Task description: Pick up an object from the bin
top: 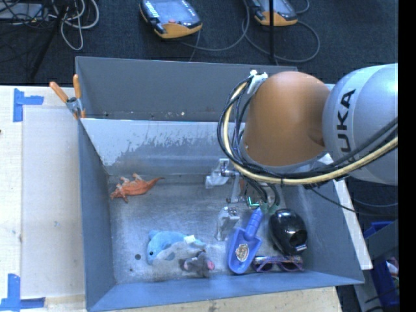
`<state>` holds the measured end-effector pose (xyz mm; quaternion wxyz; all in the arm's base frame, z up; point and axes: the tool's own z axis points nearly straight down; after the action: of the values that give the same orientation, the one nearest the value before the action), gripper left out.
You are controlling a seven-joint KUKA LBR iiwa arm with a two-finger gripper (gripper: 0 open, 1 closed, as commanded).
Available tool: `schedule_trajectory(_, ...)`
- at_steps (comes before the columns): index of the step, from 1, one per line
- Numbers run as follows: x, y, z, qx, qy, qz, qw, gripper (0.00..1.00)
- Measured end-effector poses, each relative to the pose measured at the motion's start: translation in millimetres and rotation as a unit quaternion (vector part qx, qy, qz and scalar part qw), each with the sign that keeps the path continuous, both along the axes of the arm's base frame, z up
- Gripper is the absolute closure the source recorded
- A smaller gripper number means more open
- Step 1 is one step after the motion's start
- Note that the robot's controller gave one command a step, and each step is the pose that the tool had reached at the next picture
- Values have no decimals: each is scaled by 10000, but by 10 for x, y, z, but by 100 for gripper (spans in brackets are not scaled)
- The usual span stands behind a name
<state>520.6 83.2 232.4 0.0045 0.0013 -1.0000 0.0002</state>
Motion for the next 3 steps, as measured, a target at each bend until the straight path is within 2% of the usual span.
schedule_trajectory(1, 15, -5, 36, 4, -37, -13, 10000, 0)
schedule_trajectory(2, -189, 119, -489, 7, -63, 95, 9999, 0)
schedule_trajectory(3, -293, 154, -865, -1, -8, 321, 9995, 0)
